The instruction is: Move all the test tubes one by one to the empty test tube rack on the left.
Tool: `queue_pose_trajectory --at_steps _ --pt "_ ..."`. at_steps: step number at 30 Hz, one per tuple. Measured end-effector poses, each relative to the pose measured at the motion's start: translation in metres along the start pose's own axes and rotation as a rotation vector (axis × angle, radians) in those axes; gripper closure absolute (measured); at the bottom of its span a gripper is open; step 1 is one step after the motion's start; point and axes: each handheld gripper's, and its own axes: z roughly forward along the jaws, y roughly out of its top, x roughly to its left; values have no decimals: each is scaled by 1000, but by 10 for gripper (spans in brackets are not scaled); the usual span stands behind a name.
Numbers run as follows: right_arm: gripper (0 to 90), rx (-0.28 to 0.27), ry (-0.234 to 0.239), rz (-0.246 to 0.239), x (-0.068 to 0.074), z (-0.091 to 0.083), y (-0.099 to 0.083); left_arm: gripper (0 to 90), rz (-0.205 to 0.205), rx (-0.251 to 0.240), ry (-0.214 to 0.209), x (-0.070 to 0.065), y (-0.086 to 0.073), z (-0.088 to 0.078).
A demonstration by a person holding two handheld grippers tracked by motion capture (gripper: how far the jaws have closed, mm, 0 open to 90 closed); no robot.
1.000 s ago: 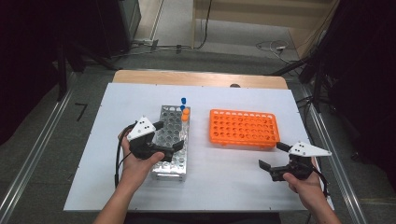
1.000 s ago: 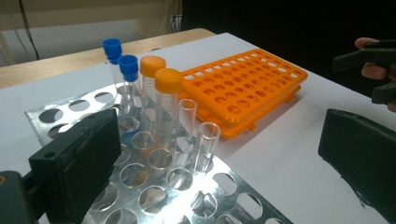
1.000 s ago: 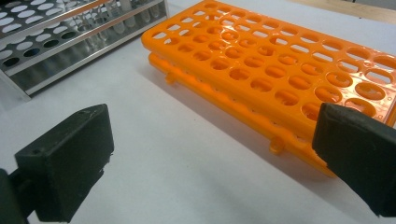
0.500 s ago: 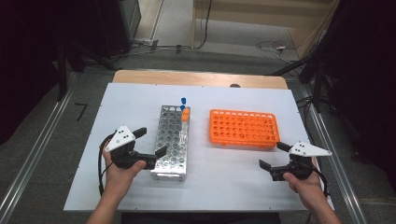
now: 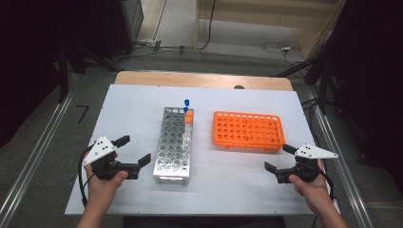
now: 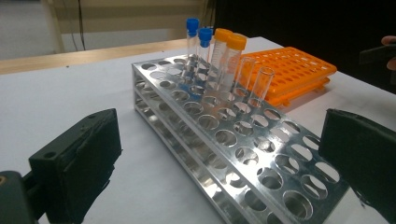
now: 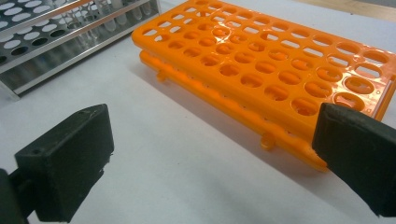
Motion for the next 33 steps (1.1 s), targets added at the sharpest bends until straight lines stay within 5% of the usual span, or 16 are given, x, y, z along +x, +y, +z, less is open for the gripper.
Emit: queue_pose_trajectory --at_steps 12,14,27,33 --pt "0 -14 -13 15 -7 -2 -1 0 -54 -59 11 21 -14 -30" --pt "0 -19 -14 17 -9 -2 -1 0 -77 -66 6 24 -16 -30" --pt "0 -114 -24 21 -31 -9 -18 0 -55 -32 11 24 -21 -11" --pt "0 -100 -52 60 -46 -7 -31 0 -54 -40 13 23 -21 -13"
